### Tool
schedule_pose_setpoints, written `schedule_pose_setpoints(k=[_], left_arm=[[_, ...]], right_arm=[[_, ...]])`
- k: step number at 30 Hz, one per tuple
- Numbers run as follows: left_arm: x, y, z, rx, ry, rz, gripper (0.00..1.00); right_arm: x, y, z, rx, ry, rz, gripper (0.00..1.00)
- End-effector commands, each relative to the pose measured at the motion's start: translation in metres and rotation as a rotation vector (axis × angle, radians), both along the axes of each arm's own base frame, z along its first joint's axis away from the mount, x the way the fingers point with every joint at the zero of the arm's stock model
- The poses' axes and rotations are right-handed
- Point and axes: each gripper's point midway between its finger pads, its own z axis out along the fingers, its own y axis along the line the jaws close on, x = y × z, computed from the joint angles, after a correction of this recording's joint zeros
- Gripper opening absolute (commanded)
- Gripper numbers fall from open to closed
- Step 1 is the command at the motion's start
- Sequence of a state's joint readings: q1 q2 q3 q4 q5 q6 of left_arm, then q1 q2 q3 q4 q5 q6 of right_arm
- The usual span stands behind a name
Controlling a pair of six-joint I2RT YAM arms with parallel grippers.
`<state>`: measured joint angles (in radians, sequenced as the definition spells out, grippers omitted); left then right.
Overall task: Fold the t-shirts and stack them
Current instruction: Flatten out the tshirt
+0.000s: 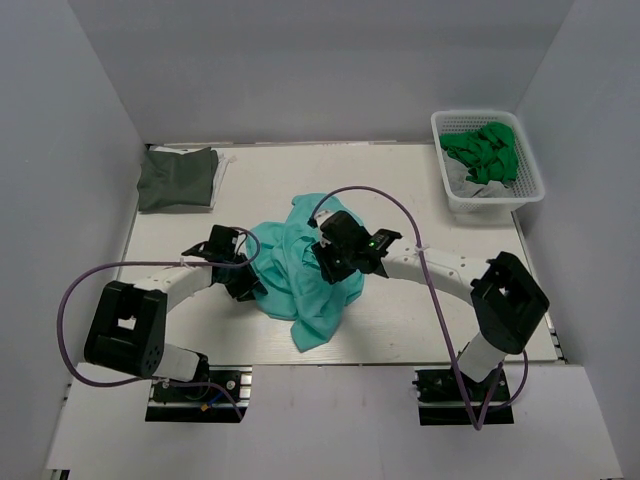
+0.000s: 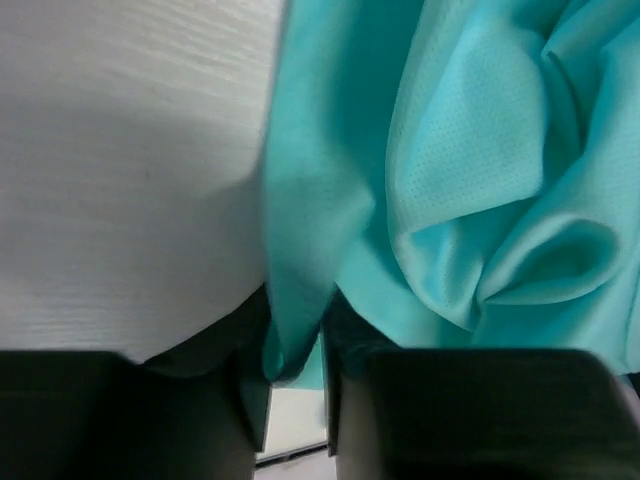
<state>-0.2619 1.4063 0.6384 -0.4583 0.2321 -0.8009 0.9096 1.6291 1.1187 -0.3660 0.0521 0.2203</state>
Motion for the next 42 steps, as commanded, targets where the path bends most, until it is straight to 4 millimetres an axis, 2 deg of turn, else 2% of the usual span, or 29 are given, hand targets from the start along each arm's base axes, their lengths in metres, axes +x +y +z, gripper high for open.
schedule_pose_setpoints(k=[1, 2, 3, 6, 7, 8, 10, 11, 12, 13, 14, 16, 17, 19, 20, 22, 23, 24, 25, 26, 27, 28, 30, 31, 35, 37, 38, 40, 42], left_arm=[[-0.01, 0.013, -0.018, 0.1, 0.03, -0.006, 0.32], [-0.012, 0.014, -0.016, 0.104, 0.03, -0.015, 0.21], [-0.006, 0.014, -0.011, 0.108, 0.007, -0.01, 0.17], [-0.005, 0.015, -0.002, 0.125, -0.006, -0.011, 0.0], [-0.002, 0.017, 0.002, 0.134, -0.016, -0.006, 0.0], [-0.004, 0.019, 0.005, 0.147, -0.006, -0.003, 0.0], [0.011, 0.023, 0.028, 0.169, -0.076, 0.018, 0.0], [0.018, 0.025, 0.043, 0.182, -0.104, 0.03, 0.0], [0.022, 0.027, 0.054, 0.192, -0.123, 0.053, 0.0], [0.029, 0.033, 0.069, 0.214, -0.169, 0.086, 0.0], [0.04, 0.033, 0.091, 0.213, -0.224, 0.102, 0.0], [0.048, 0.041, 0.117, 0.238, -0.281, 0.142, 0.0], [0.059, 0.041, 0.144, 0.229, -0.35, 0.162, 0.0], [0.066, 0.047, 0.176, 0.247, -0.424, 0.185, 0.0], [0.075, 0.047, 0.212, 0.239, -0.508, 0.188, 0.0], [0.079, 0.052, 0.241, 0.251, -0.562, 0.203, 0.0], [0.084, 0.053, 0.272, 0.243, -0.629, 0.215, 0.0], [0.085, 0.057, 0.286, 0.258, -0.66, 0.228, 0.0], [0.085, 0.06, 0.312, 0.254, -0.712, 0.238, 0.0], [0.086, 0.059, 0.325, 0.242, -0.741, 0.245, 0.0], [0.086, 0.064, 0.338, 0.26, -0.774, 0.254, 0.0], [0.086, 0.066, 0.36, 0.255, -0.827, 0.265, 0.0], [0.082, 0.073, 0.383, 0.257, -0.884, 0.281, 0.0], [0.076, 0.077, 0.404, 0.251, -0.935, 0.295, 0.0], [0.059, 0.1, 0.441, 0.283, -1.01, 0.393, 0.0], [0.043, 0.111, 0.459, 0.291, -1.049, 0.437, 0.0], [0.041, 0.117, 0.461, 0.311, -1.051, 0.462, 0.0], [0.032, 0.126, 0.466, 0.331, -1.056, 0.493, 0.0], [0.034, 0.131, 0.456, 0.364, -1.008, 0.522, 0.0]], right_arm=[[0.024, 0.014, 0.023, 0.055, -0.089, -0.05, 0.33], [0.023, 0.015, 0.022, 0.057, -0.078, -0.054, 0.24], [0.021, 0.017, 0.021, 0.066, -0.064, -0.058, 0.0], [0.016, 0.012, 0.018, 0.066, -0.039, -0.08, 0.0], [0.02, 0.014, 0.03, 0.111, -0.066, -0.105, 0.0], [0.017, 0.008, 0.025, 0.108, -0.062, -0.121, 0.0], [0.032, 0.0, 0.068, 0.203, -0.162, -0.197, 0.0], [0.035, -0.003, 0.078, 0.225, -0.193, -0.217, 0.0], [0.042, -0.014, 0.107, 0.276, -0.249, -0.255, 0.0], [0.055, -0.03, 0.117, 0.256, -0.312, -0.343, 0.0], [0.057, -0.04, 0.123, 0.225, -0.327, -0.368, 0.0], [0.08, -0.072, 0.162, 0.21, -0.438, -0.521, 0.0], [0.085, -0.091, 0.164, 0.165, -0.453, -0.585, 0.0], [0.087, -0.117, 0.188, 0.149, -0.495, -0.663, 0.0], [0.09, -0.128, 0.196, 0.149, -0.514, -0.695, 0.0], [0.083, -0.149, 0.231, 0.213, -0.57, -0.738, 0.0], [0.082, -0.159, 0.239, 0.205, -0.598, -0.755, 0.0], [0.079, -0.178, 0.259, 0.229, -0.632, -0.8, 0.0], [0.074, -0.178, 0.273, 0.245, -0.657, -0.778, 0.0], [0.073, -0.188, 0.282, 0.238, -0.684, -0.804, 0.0], [0.064, -0.201, 0.303, 0.275, -0.719, -0.833, 0.0], [0.061, -0.208, 0.317, 0.286, -0.751, -0.837, 0.0], [0.052, -0.22, 0.341, 0.305, -0.808, -0.837, 0.0], [0.045, -0.226, 0.355, 0.333, -0.833, -0.835, 0.0], [0.024, -0.249, 0.392, 0.383, -0.9, -0.86, 0.0], [0.017, -0.261, 0.397, 0.371, -0.922, -0.89, 0.0], [0.01, -0.271, 0.403, 0.382, -0.938, -0.925, 0.0], [0.004, -0.278, 0.407, 0.386, -0.95, -0.936, 0.0], [0.005, -0.274, 0.402, 0.389, -0.937, -0.91, 0.0]])
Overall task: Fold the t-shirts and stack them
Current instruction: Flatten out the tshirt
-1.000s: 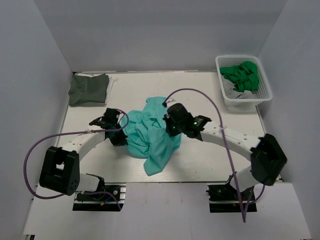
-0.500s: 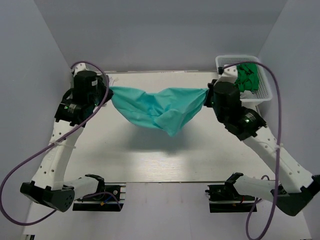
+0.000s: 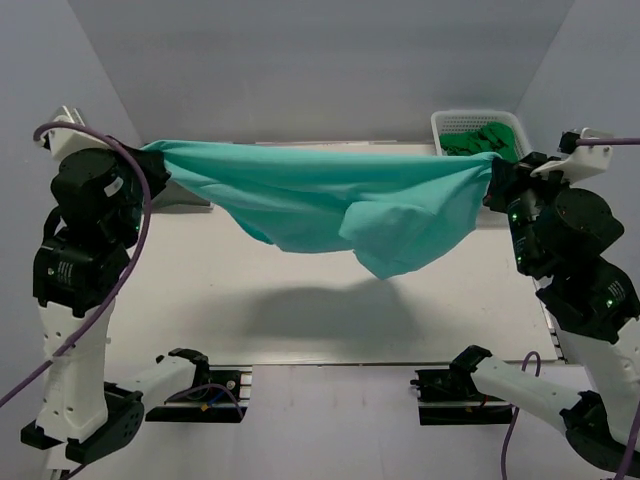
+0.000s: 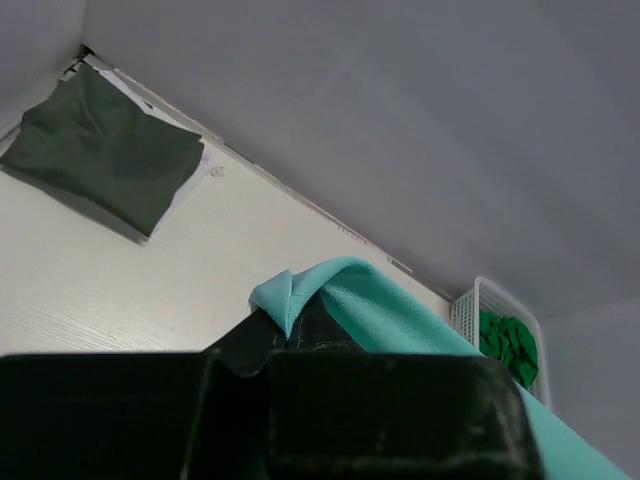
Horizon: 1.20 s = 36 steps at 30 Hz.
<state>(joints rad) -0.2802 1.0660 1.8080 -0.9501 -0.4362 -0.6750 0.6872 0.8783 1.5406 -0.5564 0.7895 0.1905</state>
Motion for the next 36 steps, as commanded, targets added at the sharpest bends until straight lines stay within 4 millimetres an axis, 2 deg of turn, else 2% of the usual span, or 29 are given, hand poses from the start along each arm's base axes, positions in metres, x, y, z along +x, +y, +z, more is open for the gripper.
schedule_pose_setpoints(k=[1, 3, 6, 9, 10, 11, 12, 13, 14, 15, 16, 17, 18, 19, 21, 22, 23, 24, 25, 27, 28, 29, 30, 31, 32, 33, 34, 35, 36], left_arm=[[-0.001, 0.021, -0.014, 0.037, 0.075, 0.118, 0.0], [0.012, 0.013, -0.031, 0.051, 0.134, 0.092, 0.0], [0.05, 0.006, -0.082, 0.095, 0.272, 0.1, 0.0], [0.091, -0.002, -0.154, 0.15, 0.472, 0.11, 0.0], [0.103, -0.006, -0.174, 0.162, 0.51, 0.11, 0.0], [0.121, -0.002, -0.209, 0.174, 0.597, 0.123, 0.0], [0.121, -0.002, -0.209, 0.174, 0.598, 0.124, 0.0], [0.138, -0.001, -0.245, 0.183, 0.685, 0.142, 0.0], [0.144, 0.001, -0.263, 0.186, 0.742, 0.143, 0.12], [0.15, 0.001, -0.28, 0.185, 0.797, 0.135, 0.54], [0.163, 0.003, -0.279, 0.171, 0.807, 0.135, 0.72], [0.161, -0.001, -0.316, 0.192, 0.946, 0.117, 0.83], [0.164, -0.001, -0.321, 0.199, 0.977, 0.117, 0.92], [0.172, -0.003, -0.313, 0.196, 0.963, 0.117, 0.93], [0.173, -0.012, -0.313, 0.227, 0.955, 0.079, 0.99], [0.172, -0.02, -0.311, 0.233, 0.939, 0.04, 0.99], [0.17, -0.034, -0.308, 0.214, 0.926, -0.064, 0.99], [0.179, -0.043, -0.299, 0.199, 0.85, -0.121, 0.99], [0.168, -0.047, -0.29, 0.19, 0.815, -0.162, 0.99], [0.16, -0.076, -0.277, 0.174, 0.742, -0.318, 0.99], [0.156, -0.092, -0.275, 0.172, 0.708, -0.366, 0.99], [0.15, -0.111, -0.26, 0.16, 0.664, -0.446, 0.99], [0.144, -0.125, -0.26, 0.179, 0.66, -0.507, 0.99], [0.139, -0.14, -0.26, 0.18, 0.659, -0.552, 0.99], [0.127, -0.173, -0.257, 0.204, 0.644, -0.656, 0.99], [0.123, -0.193, -0.261, 0.221, 0.649, -0.71, 0.99], [0.117, -0.211, -0.266, 0.23, 0.658, -0.758, 0.99], [0.1, -0.243, -0.271, 0.26, 0.661, -0.845, 0.99], [0.092, -0.259, -0.276, 0.276, 0.674, -0.882, 0.99]], right_arm=[[-0.002, -0.01, 0.0, -0.023, 0.004, -0.041, 0.0], [0.009, 0.003, -0.017, -0.055, 0.05, -0.018, 0.0], [0.034, 0.026, -0.057, -0.108, 0.152, -0.01, 0.0], [0.076, 0.058, -0.133, -0.192, 0.335, 0.005, 0.0], [0.085, 0.059, -0.151, -0.196, 0.375, 0.004, 0.0], [0.106, 0.075, -0.199, -0.213, 0.497, 0.066, 0.0], [0.109, 0.087, -0.215, -0.218, 0.539, 0.111, 0.0], [0.116, 0.095, -0.232, -0.217, 0.573, 0.147, 0.0], [0.125, 0.102, -0.247, -0.21, 0.606, 0.217, 0.0], [0.137, 0.114, -0.286, -0.213, 0.704, 0.232, 0.03], [0.141, 0.119, -0.298, -0.198, 0.742, 0.262, 0.11], [0.155, 0.121, -0.302, -0.188, 0.768, 0.262, 0.2], [0.155, 0.123, -0.318, -0.191, 0.824, 0.267, 0.26], [0.155, 0.128, -0.32, -0.168, 0.844, 0.299, 0.39], [0.157, 0.128, -0.319, -0.154, 0.852, 0.309, 0.54], [0.155, 0.13, -0.315, -0.126, 0.846, 0.331, 0.85], [0.153, 0.125, -0.314, -0.117, 0.843, 0.323, 0.9], [0.148, 0.121, -0.319, -0.103, 0.862, 0.306, 0.9], [0.143, 0.114, -0.324, -0.096, 0.881, 0.283, 0.9], [0.131, 0.101, -0.314, -0.028, 0.882, 0.222, 0.9], [0.115, 0.088, -0.338, -0.021, 0.95, 0.19, 0.9], [0.109, 0.08, -0.324, 0.053, 0.919, 0.157, 0.9], [0.103, 0.072, -0.326, 0.075, 0.926, 0.135, 0.9], [0.083, 0.062, -0.352, 0.073, 0.998, 0.114, 0.9], [0.075, 0.056, -0.341, 0.138, 0.971, 0.096, 0.9], [0.06, 0.046, -0.357, 0.147, 1.028, 0.065, 0.9], [0.045, 0.044, -0.358, 0.167, 1.035, 0.078, 0.9], [0.039, 0.037, -0.364, 0.185, 1.056, 0.058, 0.9], [0.024, 0.034, -0.376, 0.204, 1.102, 0.045, 0.9]])
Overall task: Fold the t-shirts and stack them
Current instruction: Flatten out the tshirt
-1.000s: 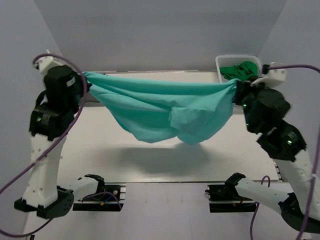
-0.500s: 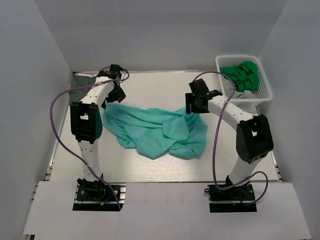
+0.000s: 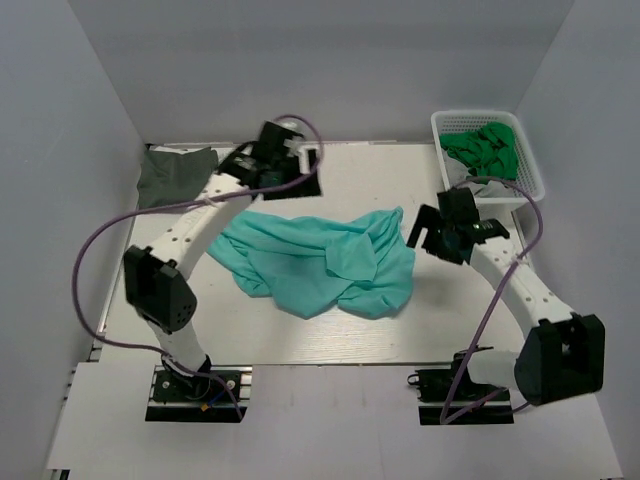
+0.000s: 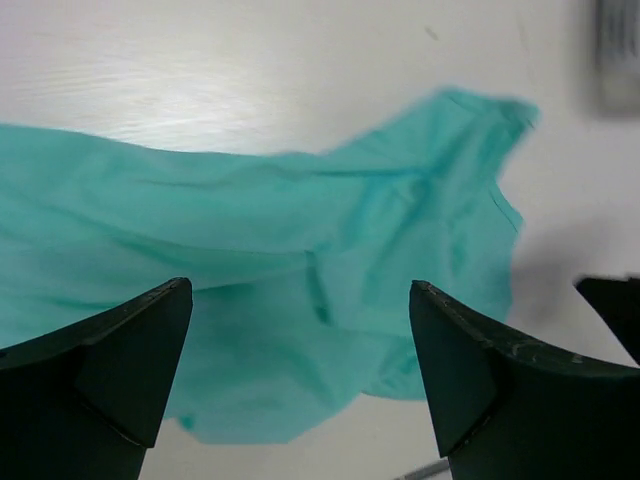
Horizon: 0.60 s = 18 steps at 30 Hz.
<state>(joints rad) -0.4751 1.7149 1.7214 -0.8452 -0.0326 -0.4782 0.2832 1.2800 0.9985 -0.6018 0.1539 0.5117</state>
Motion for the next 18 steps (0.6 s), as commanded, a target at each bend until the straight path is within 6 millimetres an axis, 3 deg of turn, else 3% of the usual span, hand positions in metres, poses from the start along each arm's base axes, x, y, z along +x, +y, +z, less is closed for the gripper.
schedule_pose_setpoints(k=[1, 2, 3, 4, 5, 10, 15, 18], left_arm=[[-0.038, -0.077, -0.05, 0.046, 0.123, -0.247, 0.99], [-0.056, -0.1, -0.061, 0.077, 0.145, -0.306, 0.99], [-0.061, -0.111, -0.064, 0.103, 0.147, -0.338, 0.99], [-0.064, -0.115, -0.074, 0.154, 0.156, -0.338, 0.99], [-0.077, -0.13, -0.089, 0.202, 0.187, -0.375, 0.99], [-0.098, -0.167, -0.108, 0.284, 0.18, -0.443, 0.99], [-0.116, -0.187, -0.127, 0.331, 0.189, -0.456, 0.99], [-0.118, -0.187, -0.142, 0.393, 0.209, -0.446, 0.99]], right_arm=[[-0.05, -0.005, -0.026, 0.079, 0.14, -0.062, 0.9], [-0.059, -0.011, -0.034, 0.08, 0.166, -0.078, 0.9], [-0.066, -0.012, -0.031, 0.096, 0.162, -0.093, 0.9], [-0.072, -0.016, -0.025, 0.1, 0.142, -0.103, 0.9], [-0.081, -0.02, -0.032, 0.092, 0.167, -0.115, 0.9], [-0.104, -0.03, -0.034, 0.091, 0.194, -0.153, 0.9], [-0.115, -0.038, -0.04, 0.08, 0.21, -0.169, 0.9], [-0.116, -0.04, -0.041, 0.076, 0.204, -0.167, 0.9]])
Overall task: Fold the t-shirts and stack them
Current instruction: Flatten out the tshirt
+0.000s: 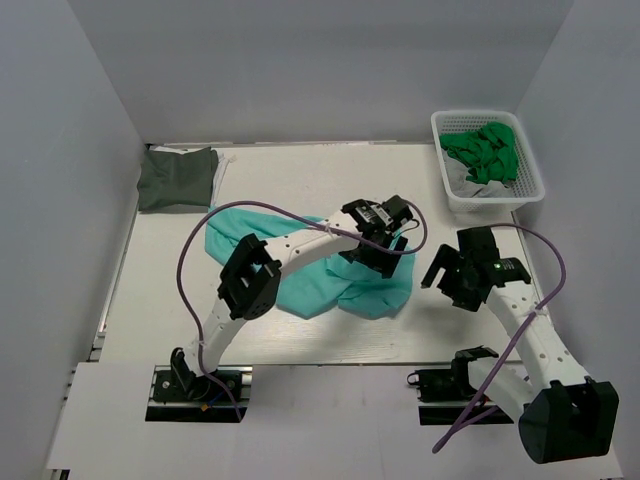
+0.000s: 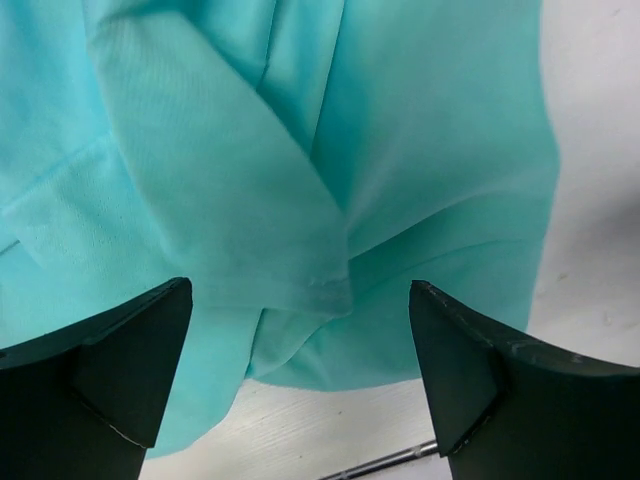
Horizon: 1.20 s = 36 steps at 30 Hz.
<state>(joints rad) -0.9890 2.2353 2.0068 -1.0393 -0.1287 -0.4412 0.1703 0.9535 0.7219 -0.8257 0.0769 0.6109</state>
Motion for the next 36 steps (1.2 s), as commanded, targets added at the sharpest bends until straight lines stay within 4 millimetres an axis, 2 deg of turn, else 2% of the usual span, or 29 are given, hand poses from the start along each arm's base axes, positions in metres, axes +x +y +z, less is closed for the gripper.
schedule_pose_setpoints(k=[1, 10, 13, 15, 16, 18, 19, 21, 22, 23, 24, 26, 28, 29, 30, 31, 35, 36], left_arm=[[0.003, -0.005, 0.012, 0.032, -0.063, 0.018, 0.99], [0.008, -0.001, -0.003, 0.119, -0.116, 0.009, 0.99], [0.008, -0.001, -0.008, 0.128, -0.111, 0.008, 0.9], [0.012, -0.002, -0.004, 0.124, -0.132, 0.028, 0.6], [0.016, -0.006, 0.003, 0.103, -0.152, 0.062, 0.41], [0.025, -0.001, 0.019, 0.111, -0.211, 0.095, 0.08], [0.028, -0.002, 0.033, 0.084, -0.236, 0.118, 0.03], [0.034, -0.003, 0.051, 0.05, -0.277, 0.133, 0.0], [0.038, -0.002, 0.065, 0.017, -0.294, 0.147, 0.0], [0.044, 0.003, 0.075, -0.002, -0.312, 0.176, 0.0], [0.046, 0.003, 0.073, 0.0, -0.32, 0.18, 0.0], [0.055, 0.009, 0.085, -0.006, -0.36, 0.218, 0.0], [0.058, 0.015, 0.091, 0.014, -0.383, 0.239, 0.0], [0.06, 0.015, 0.101, -0.004, -0.4, 0.247, 0.0], [0.061, 0.016, 0.102, -0.004, -0.406, 0.259, 0.0], [0.059, 0.018, 0.106, -0.01, -0.405, 0.267, 0.0], [0.069, 0.035, 0.121, -0.015, -0.446, 0.331, 0.0], [0.068, 0.036, 0.117, -0.007, -0.44, 0.336, 0.0]], right_arm=[[-0.008, -0.003, -0.001, -0.003, 0.012, -0.006, 0.9], [-0.008, -0.004, 0.003, 0.008, -0.005, 0.016, 0.9], [-0.01, -0.004, 0.002, 0.01, -0.002, 0.028, 0.9], [-0.012, 0.001, 0.0, 0.025, 0.007, 0.064, 0.9], [-0.013, 0.008, 0.001, 0.056, 0.005, 0.109, 0.9], [-0.019, 0.017, -0.003, 0.091, 0.017, 0.2, 0.9], [-0.023, 0.026, -0.003, 0.121, 0.013, 0.28, 0.9], [-0.025, 0.035, -0.002, 0.169, -0.005, 0.325, 0.9], [-0.031, 0.054, 0.006, 0.265, -0.028, 0.418, 0.9], [-0.028, 0.061, 0.01, 0.299, -0.06, 0.454, 0.9], [-0.028, 0.063, 0.01, 0.301, -0.064, 0.465, 0.9], [-0.027, 0.069, 0.01, 0.319, -0.069, 0.487, 0.9], [-0.023, 0.076, 0.003, 0.346, -0.062, 0.503, 0.9], [-0.024, 0.082, 0.003, 0.38, -0.053, 0.494, 0.9], [-0.024, 0.084, -0.006, 0.389, -0.018, 0.488, 0.88], [-0.018, 0.088, -0.008, 0.394, -0.032, 0.48, 0.88], [-0.011, 0.088, -0.027, 0.37, 0.042, 0.44, 0.85], [-0.009, 0.087, -0.032, 0.366, 0.059, 0.415, 0.85]])
